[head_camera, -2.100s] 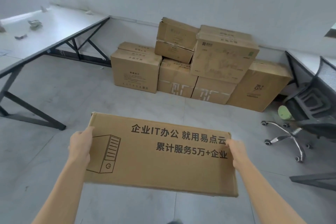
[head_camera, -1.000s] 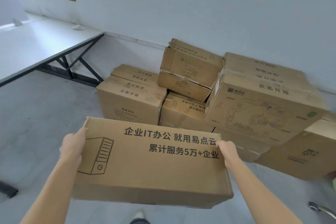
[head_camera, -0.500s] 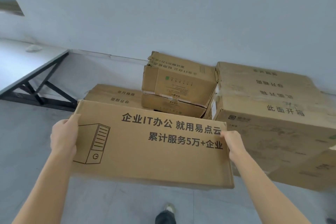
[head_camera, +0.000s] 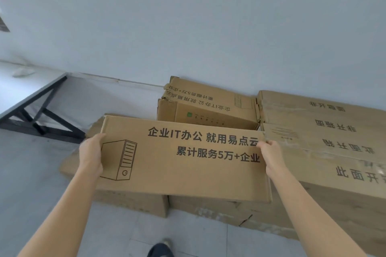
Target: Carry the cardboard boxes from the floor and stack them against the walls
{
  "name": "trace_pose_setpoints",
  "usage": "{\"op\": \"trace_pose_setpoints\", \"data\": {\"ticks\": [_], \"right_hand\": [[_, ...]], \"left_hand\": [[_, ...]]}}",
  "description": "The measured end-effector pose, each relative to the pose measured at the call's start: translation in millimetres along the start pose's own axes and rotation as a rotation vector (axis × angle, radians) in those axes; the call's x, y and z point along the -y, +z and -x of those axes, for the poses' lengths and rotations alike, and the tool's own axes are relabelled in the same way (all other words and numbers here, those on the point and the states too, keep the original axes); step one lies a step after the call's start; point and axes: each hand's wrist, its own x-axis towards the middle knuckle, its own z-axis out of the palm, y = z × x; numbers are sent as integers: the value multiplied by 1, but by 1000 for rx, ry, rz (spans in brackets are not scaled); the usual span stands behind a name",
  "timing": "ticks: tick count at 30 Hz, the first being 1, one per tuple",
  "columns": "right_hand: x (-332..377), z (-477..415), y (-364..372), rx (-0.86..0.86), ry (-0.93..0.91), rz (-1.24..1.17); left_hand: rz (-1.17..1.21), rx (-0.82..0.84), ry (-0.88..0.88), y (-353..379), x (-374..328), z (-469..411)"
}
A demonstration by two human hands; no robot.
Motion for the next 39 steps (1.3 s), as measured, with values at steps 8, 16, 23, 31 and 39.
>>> {"op": "trace_pose_setpoints", "data": {"ticks": [8,16,23,31,39], "right_hand": [[14,-54,7,-79,38,98],[5,-72,37,71,17,549],[-34,-38,112,233,-268,1239],[-62,-64,115,279,-375,1380],[-56,-101,113,232,-412,1422]], "left_hand": [[-9,132,-81,85,7,-64],[-267,240,-162,150,21,-127],[-419,272,-127,179,17,-158],[-526,208,-29,201,9,-156],[-764,223,10,217,11,-158]]}}
